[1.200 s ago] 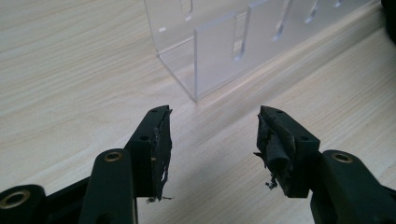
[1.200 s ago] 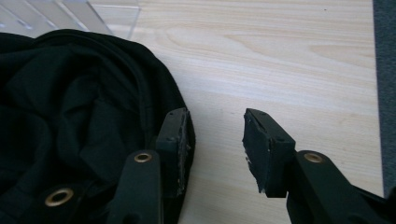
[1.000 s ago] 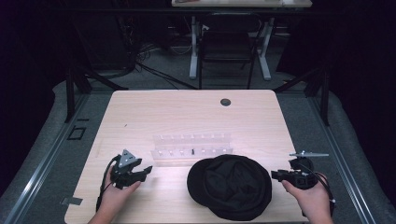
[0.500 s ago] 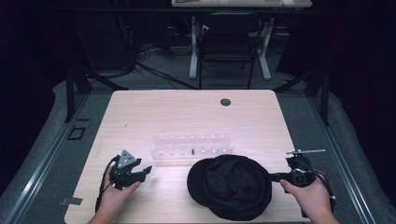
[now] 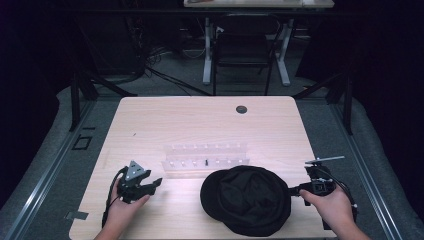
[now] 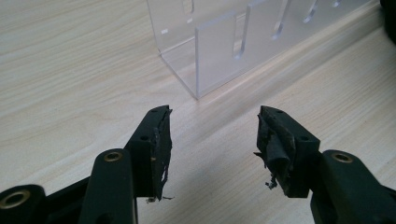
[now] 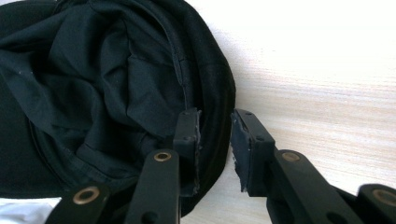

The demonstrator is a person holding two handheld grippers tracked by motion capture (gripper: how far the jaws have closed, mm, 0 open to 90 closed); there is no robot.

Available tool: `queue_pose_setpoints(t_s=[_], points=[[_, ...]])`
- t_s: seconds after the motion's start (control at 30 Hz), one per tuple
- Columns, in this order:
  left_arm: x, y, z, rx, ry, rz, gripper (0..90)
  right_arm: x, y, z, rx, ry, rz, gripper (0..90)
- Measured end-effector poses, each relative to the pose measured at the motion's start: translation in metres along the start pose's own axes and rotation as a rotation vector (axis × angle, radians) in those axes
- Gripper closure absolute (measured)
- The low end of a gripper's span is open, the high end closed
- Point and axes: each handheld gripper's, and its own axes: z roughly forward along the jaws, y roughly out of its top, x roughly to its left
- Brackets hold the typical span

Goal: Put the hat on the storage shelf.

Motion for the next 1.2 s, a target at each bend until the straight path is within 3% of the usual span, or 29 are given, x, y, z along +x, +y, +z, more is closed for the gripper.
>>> queue_pose_setpoints(t_s=[0.03,0.07,0.1,0.17,0.3,0.4,0.47,0.5,0.53,0.6,0.8,0.83,0.87,0.93,1.0,1.07,1.1,1.13,1.2], points=[[0.000,0.000,0.000,0.001,-0.001,0.003,45.2,0.000,0.001,0.004,-0.004,0.031,0.028,73.5],[0.000,0.000,0.000,0.001,-0.001,0.003,45.2,0.000,0.001,0.004,-0.004,0.031,0.028,73.5],[0.000,0.000,0.000,-0.001,-0.002,0.001,45.2,0.000,0.002,0.008,0.025,0.038,0.059,73.9],[0.000,0.000,0.000,-0.001,-0.004,0.001,45.2,-0.002,0.002,0.009,0.047,0.038,0.047,74.0],[0.000,0.000,0.000,0.000,-0.002,0.001,45.2,-0.002,0.001,0.019,0.057,0.026,0.073,74.3],[0.000,0.000,0.000,-0.001,-0.003,0.000,45.1,-0.006,0.001,0.023,0.079,0.043,0.070,74.5],[0.000,0.000,0.000,0.000,-0.001,0.001,45.2,-0.004,0.001,0.026,0.061,0.038,0.107,74.5],[0.000,0.000,0.000,0.001,-0.001,0.001,45.2,-0.006,0.001,0.026,0.077,0.057,0.090,73.9],[-0.001,0.000,0.000,0.003,-0.003,-0.003,45.2,-0.007,0.002,0.028,0.110,0.047,0.080,73.1],[-0.001,0.000,0.001,0.006,-0.005,-0.004,45.2,-0.006,0.002,0.030,0.100,0.042,0.113,72.1],[-0.001,0.000,0.000,0.005,-0.005,-0.005,45.2,-0.015,0.002,0.035,0.123,0.059,0.088,68.6],[0.000,-0.001,0.000,0.004,-0.005,-0.005,45.2,-0.015,0.002,0.037,0.118,0.059,0.086,69.5],[0.000,-0.001,0.000,0.004,-0.005,-0.005,45.2,-0.014,0.002,0.039,0.132,0.079,0.116,75.8],[0.000,0.000,0.000,0.005,-0.006,-0.004,45.2,-0.013,0.003,0.040,0.145,0.083,0.109,79.2],[-0.001,0.000,0.000,0.005,-0.006,-0.004,45.2,-0.012,0.002,0.042,0.119,0.091,0.126,79.7],[-0.001,0.000,0.000,0.004,-0.007,-0.004,45.2,-0.013,0.005,0.041,0.170,0.080,0.089,80.1],[0.000,0.000,0.000,0.005,-0.006,0.000,45.2,-0.013,0.005,0.041,0.170,0.080,0.089,80.1],[-0.001,0.000,0.000,0.005,-0.007,-0.005,45.2,-0.011,0.004,0.044,0.142,0.081,0.126,80.6],[0.000,0.000,0.000,0.006,-0.006,-0.004,45.2,-0.013,0.004,0.045,0.163,0.087,0.115,81.1]])
